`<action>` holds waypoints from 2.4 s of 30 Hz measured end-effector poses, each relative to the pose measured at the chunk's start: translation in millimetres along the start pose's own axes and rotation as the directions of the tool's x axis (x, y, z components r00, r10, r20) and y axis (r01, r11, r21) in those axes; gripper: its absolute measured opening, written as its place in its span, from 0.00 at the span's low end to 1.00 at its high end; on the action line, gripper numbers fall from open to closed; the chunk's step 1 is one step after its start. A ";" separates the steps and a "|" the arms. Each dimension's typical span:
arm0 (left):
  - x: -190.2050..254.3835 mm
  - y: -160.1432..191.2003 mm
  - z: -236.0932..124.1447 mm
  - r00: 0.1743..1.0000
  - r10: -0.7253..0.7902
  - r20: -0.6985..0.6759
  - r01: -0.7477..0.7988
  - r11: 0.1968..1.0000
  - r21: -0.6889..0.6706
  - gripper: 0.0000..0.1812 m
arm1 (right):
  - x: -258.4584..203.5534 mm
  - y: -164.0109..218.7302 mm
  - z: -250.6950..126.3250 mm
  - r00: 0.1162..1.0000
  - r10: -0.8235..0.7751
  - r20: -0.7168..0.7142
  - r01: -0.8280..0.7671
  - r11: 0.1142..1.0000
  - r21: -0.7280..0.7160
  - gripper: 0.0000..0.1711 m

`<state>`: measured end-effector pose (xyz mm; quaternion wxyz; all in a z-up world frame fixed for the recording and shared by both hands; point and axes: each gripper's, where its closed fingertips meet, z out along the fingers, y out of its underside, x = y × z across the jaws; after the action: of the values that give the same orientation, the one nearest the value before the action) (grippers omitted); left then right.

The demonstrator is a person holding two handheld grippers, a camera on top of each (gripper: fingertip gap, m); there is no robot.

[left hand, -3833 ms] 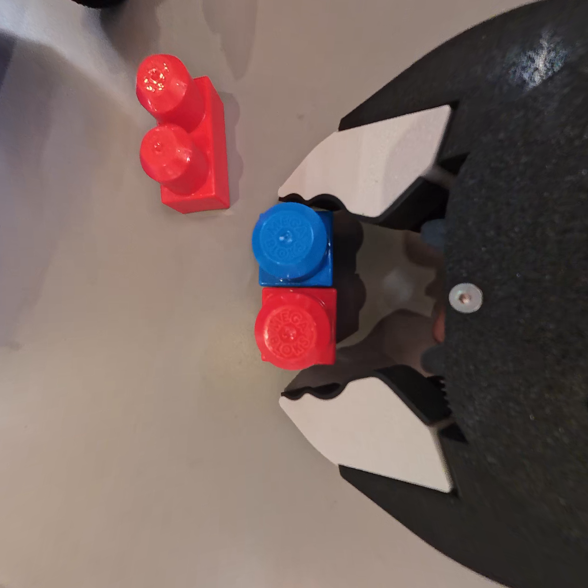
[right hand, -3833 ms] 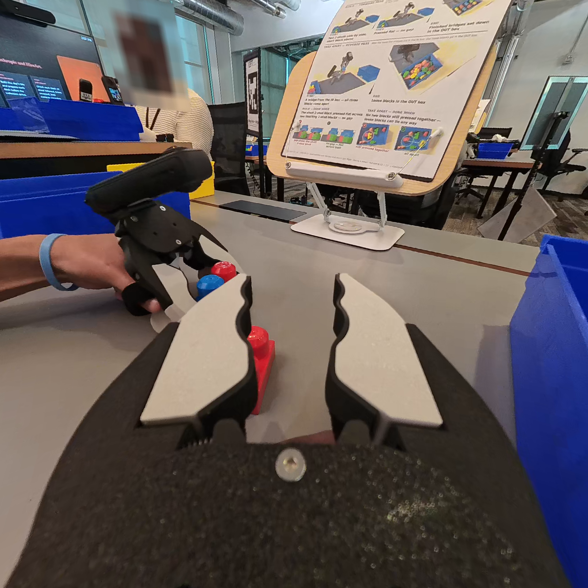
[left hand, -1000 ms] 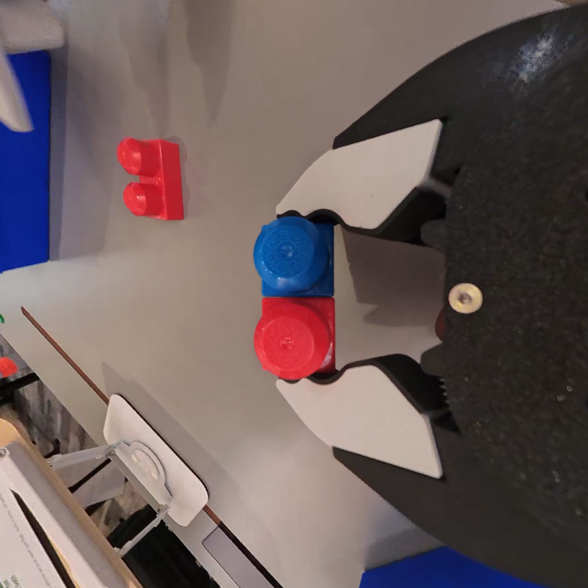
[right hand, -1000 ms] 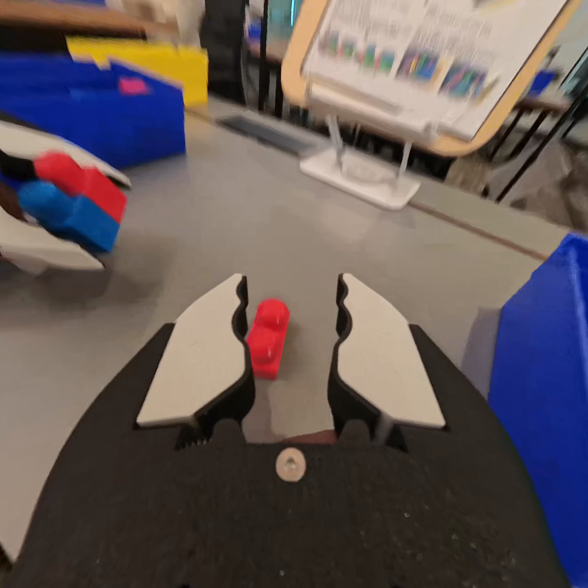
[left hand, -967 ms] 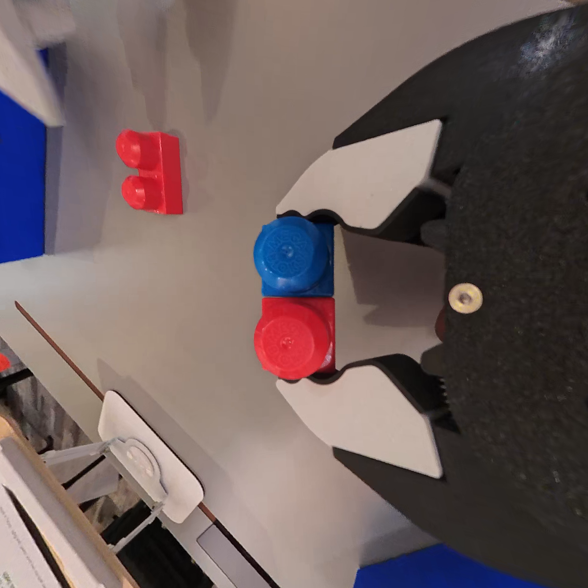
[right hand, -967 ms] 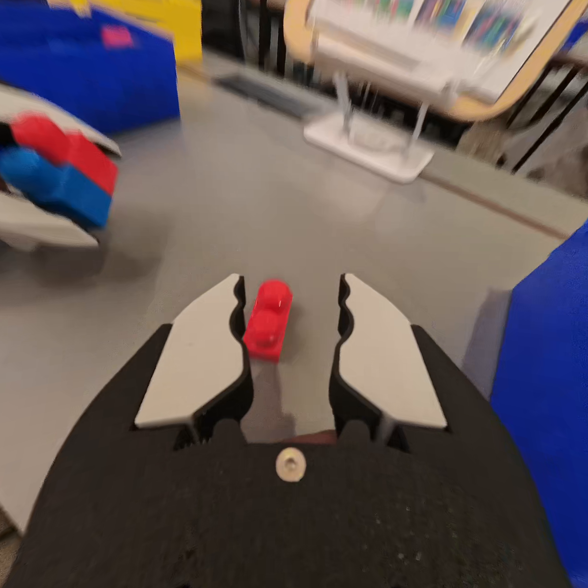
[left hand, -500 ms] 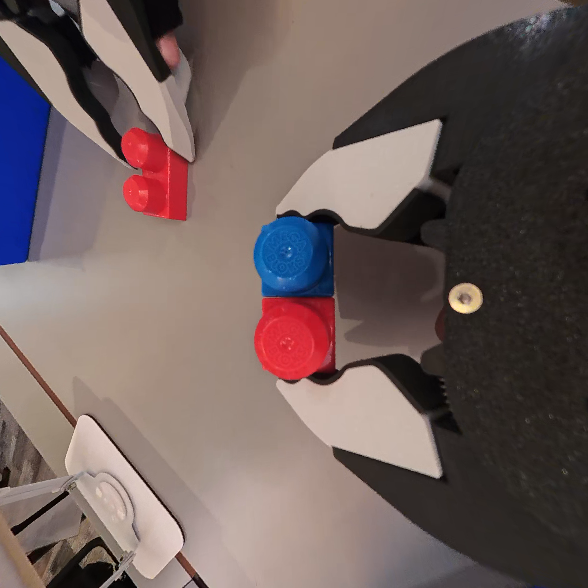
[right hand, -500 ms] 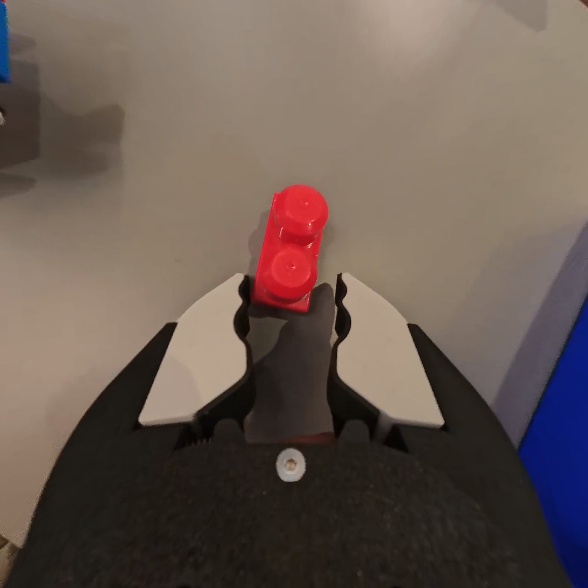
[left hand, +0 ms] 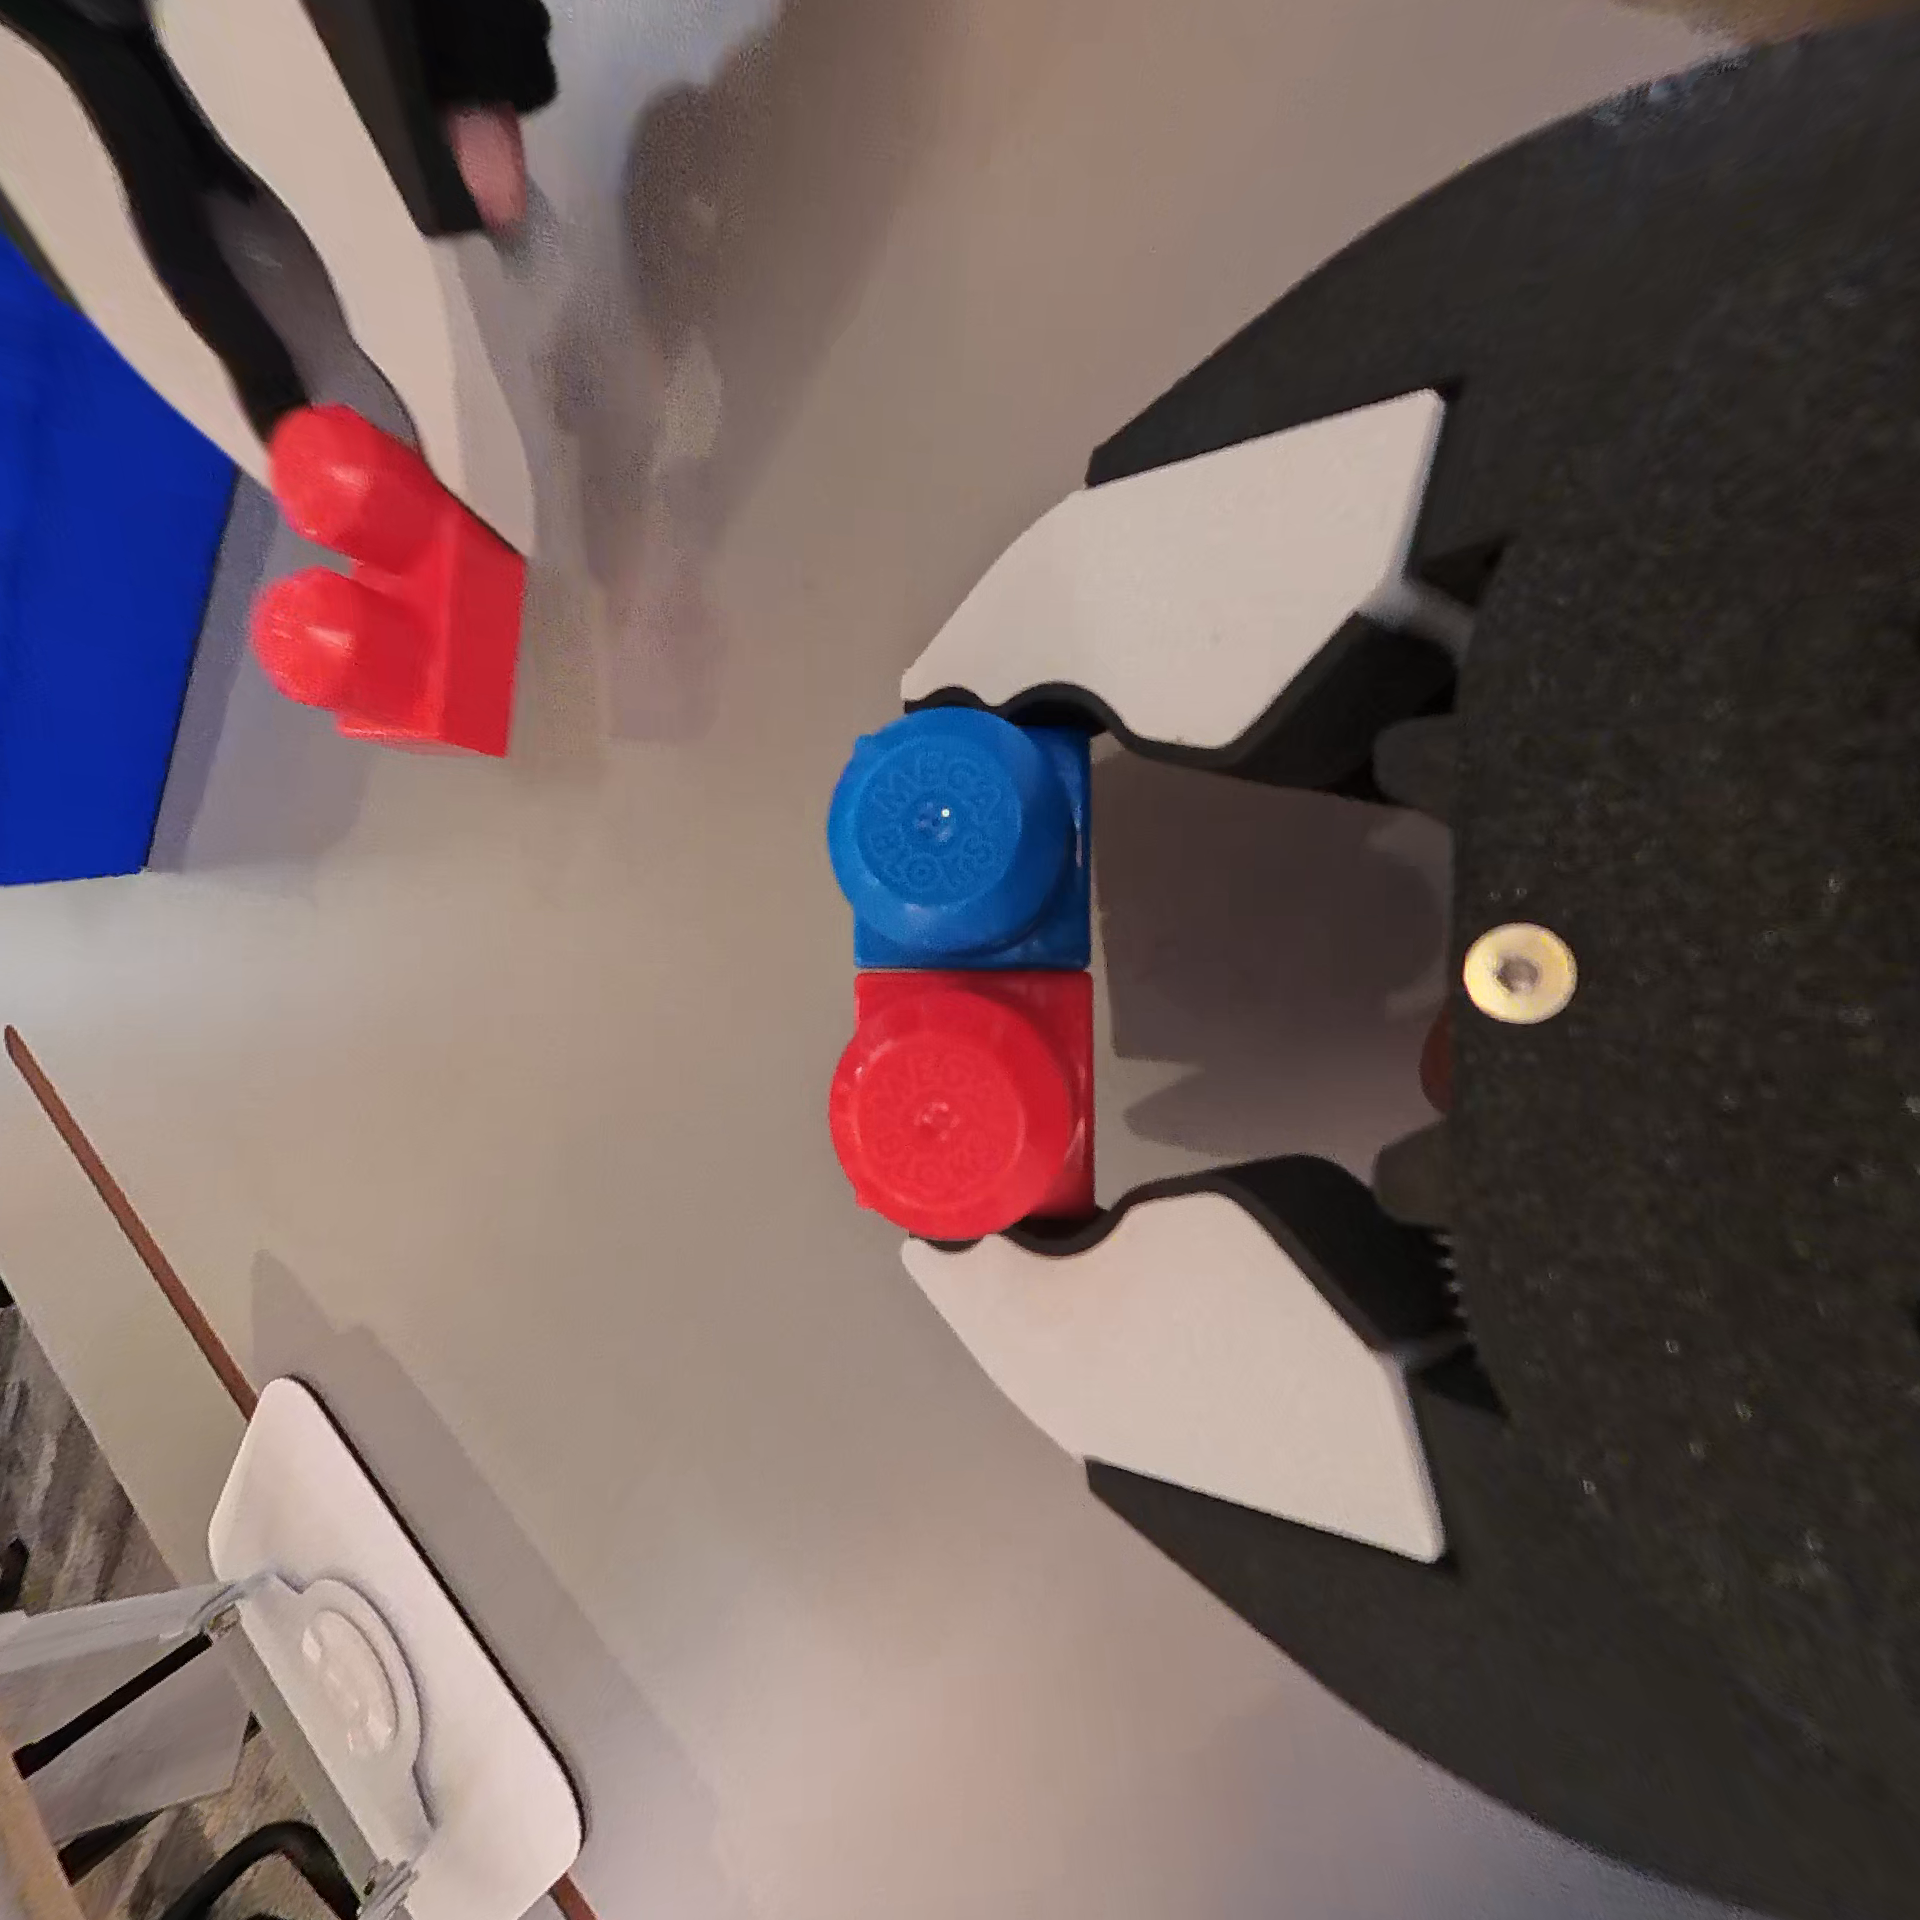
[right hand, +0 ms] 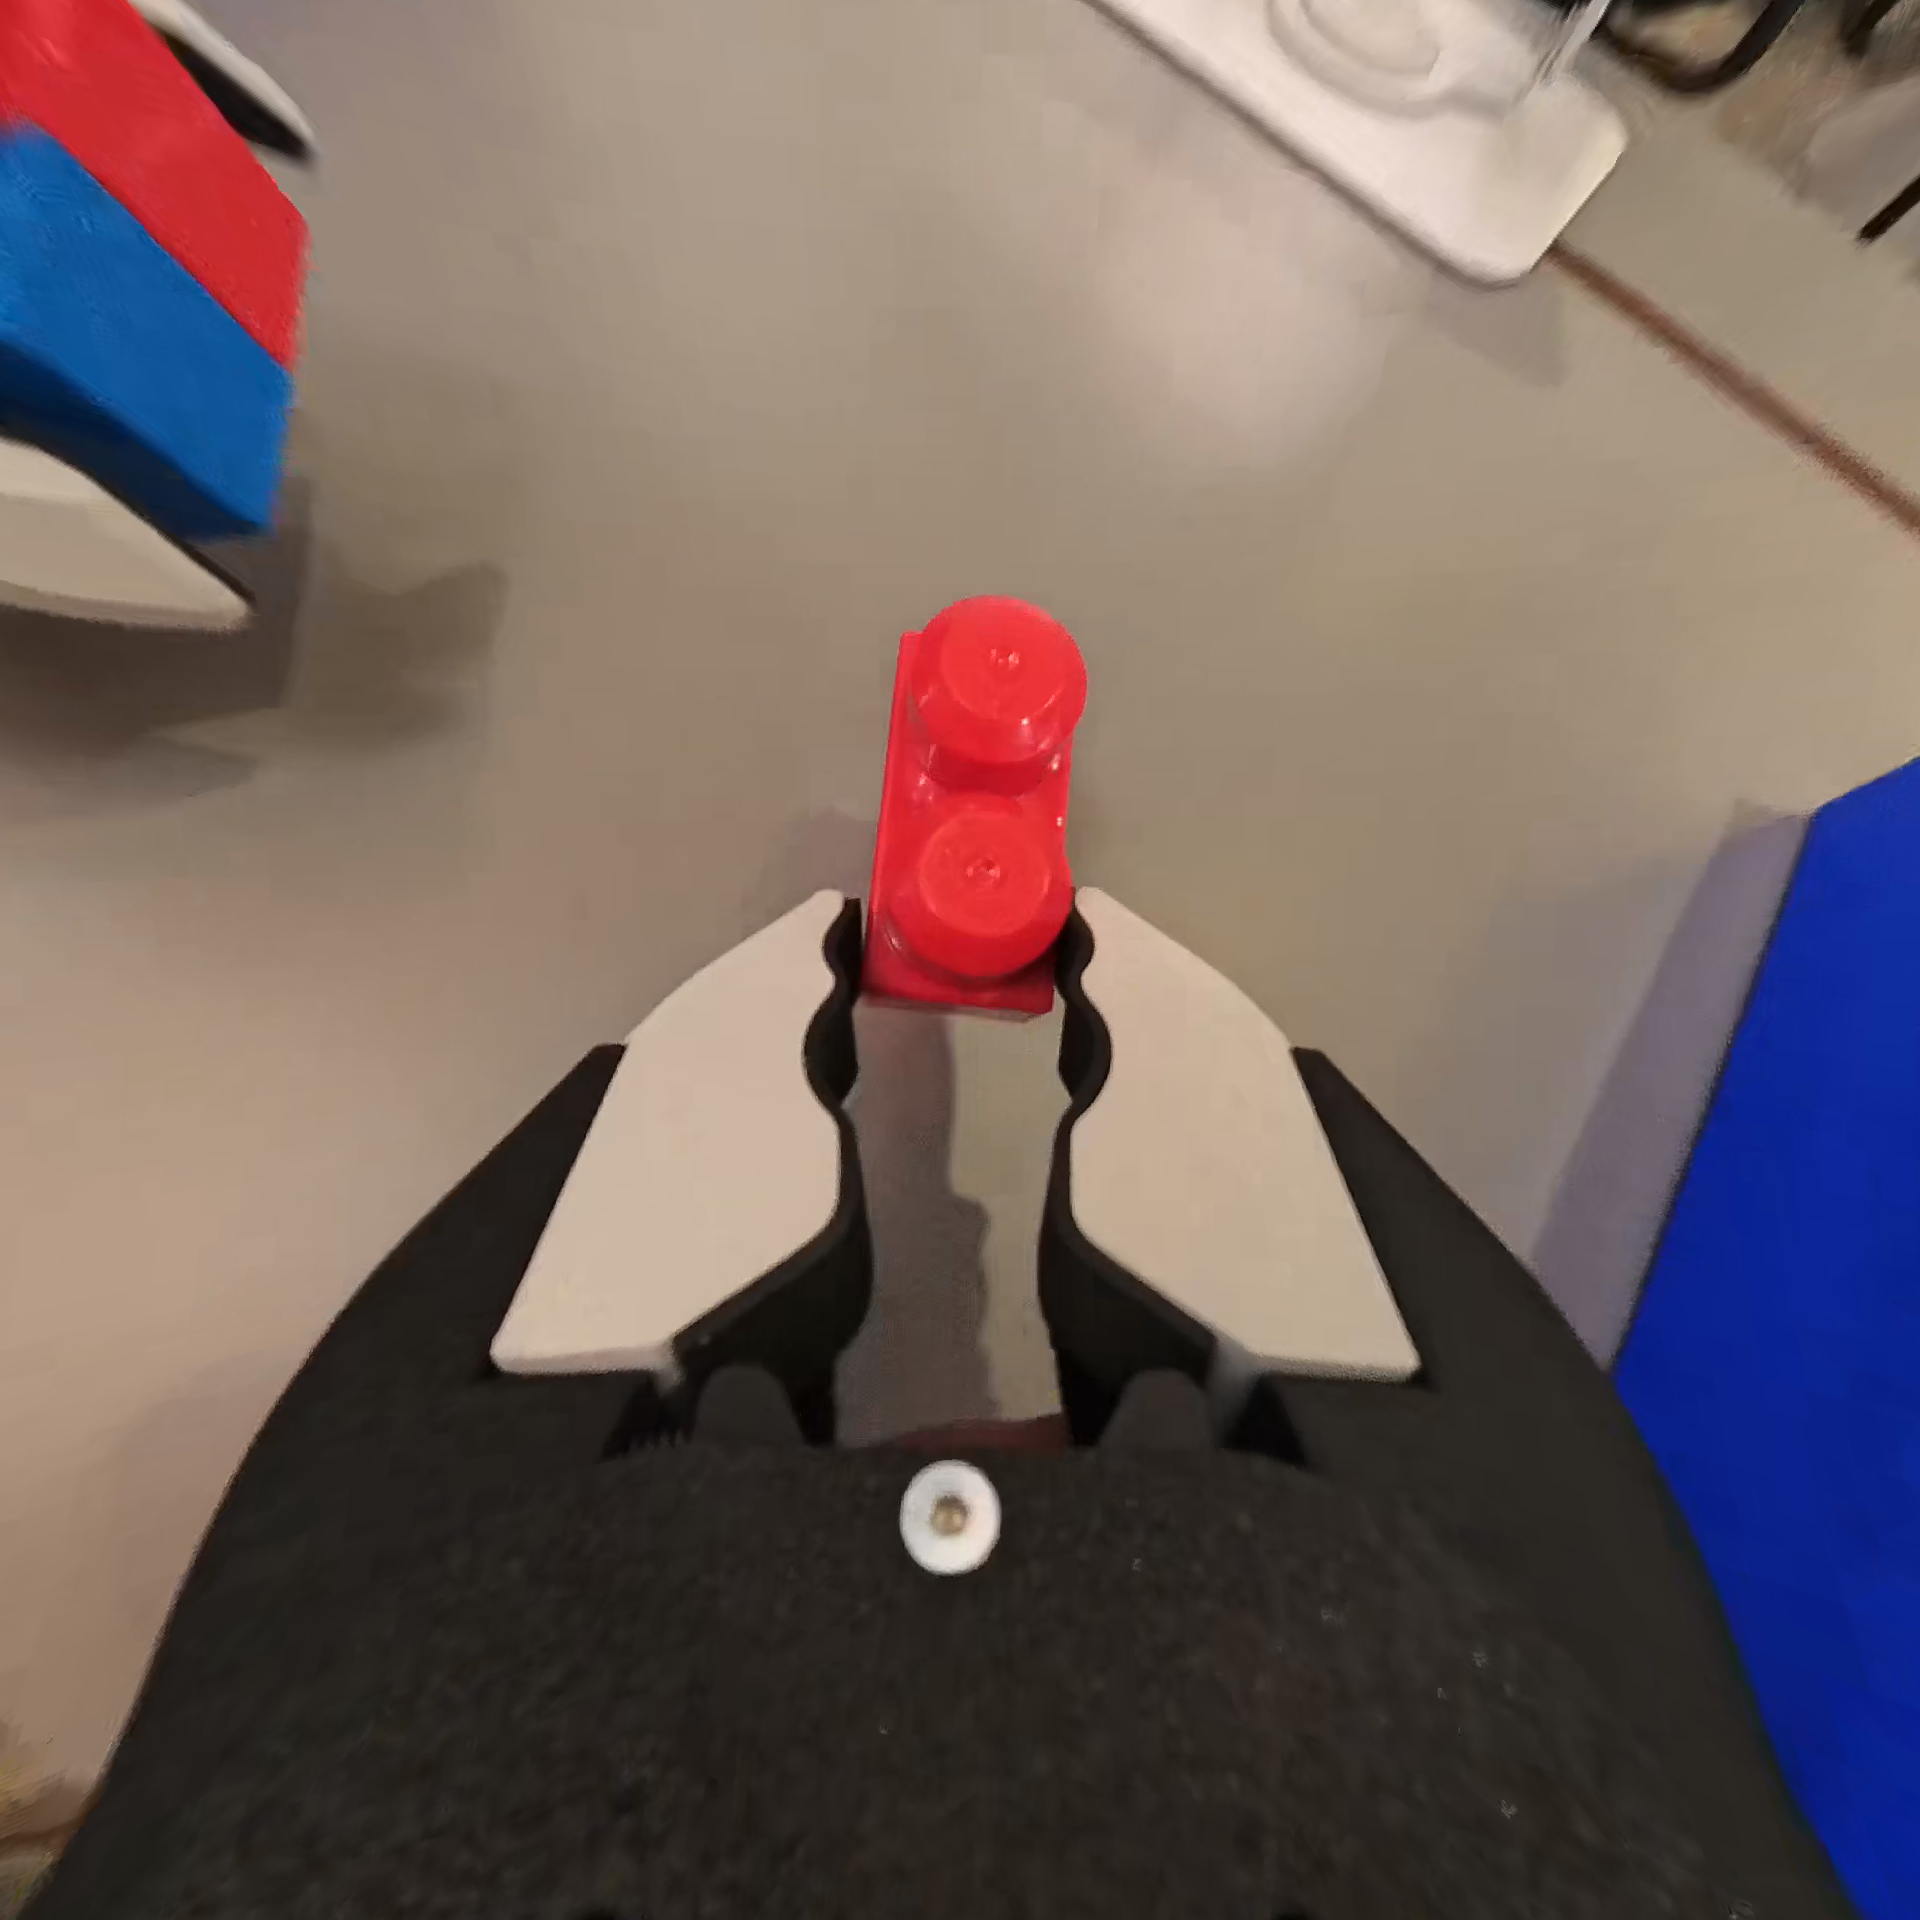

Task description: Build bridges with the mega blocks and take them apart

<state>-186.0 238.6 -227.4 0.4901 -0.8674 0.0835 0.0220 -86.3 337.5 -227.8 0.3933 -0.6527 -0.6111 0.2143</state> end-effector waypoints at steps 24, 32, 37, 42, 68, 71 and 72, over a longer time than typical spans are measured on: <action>0.2 -19.4 -35.0 0.998 -0.043 0.049 0.036 0.989 0.142 0.49 | -17.3 -87.3 -87.0 0.995 -0.003 -0.104 0.058 0.846 0.529 0.21; -14.8 -30.6 -4.0 0.991 0.107 0.086 -0.107 0.994 -0.002 0.49 | -39.8 -112.2 -52.4 0.996 -0.044 0.075 0.015 0.937 0.350 0.21; -28.8 -41.3 26.4 0.983 0.173 0.057 -0.167 0.981 -0.103 0.49 | -39.1 -124.7 -17.0 0.987 -0.032 0.160 -0.001 0.979 0.205 0.21; -34.3 -55.4 49.4 0.978 0.203 0.043 -0.196 0.971 -0.135 0.49 | -32.8 -131.5 8.9 0.983 -0.020 0.182 -0.001 0.993 0.116 0.21; -34.8 -69.7 81.2 0.988 0.155 0.026 -0.153 0.986 -0.068 0.49 | -20.1 -113.4 36.7 0.985 -0.002 0.174 0.012 0.998 -0.059 0.21; -34.3 -70.6 81.4 0.991 0.135 0.016 -0.134 0.990 -0.049 0.49 | -18.9 -115.1 35.1 0.984 -0.002 0.178 0.010 0.999 -0.041 0.24; -35.3 -70.1 81.8 0.991 0.131 0.018 -0.130 0.990 -0.048 0.49 | -20.0 -116.4 33.7 0.982 -0.001 0.188 0.007 0.999 -0.032 0.25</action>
<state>-205.5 348.3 -206.3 0.4683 -0.8709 0.1343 0.0650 -188.4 320.1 -161.8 0.3236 -0.6347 -0.6502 0.2640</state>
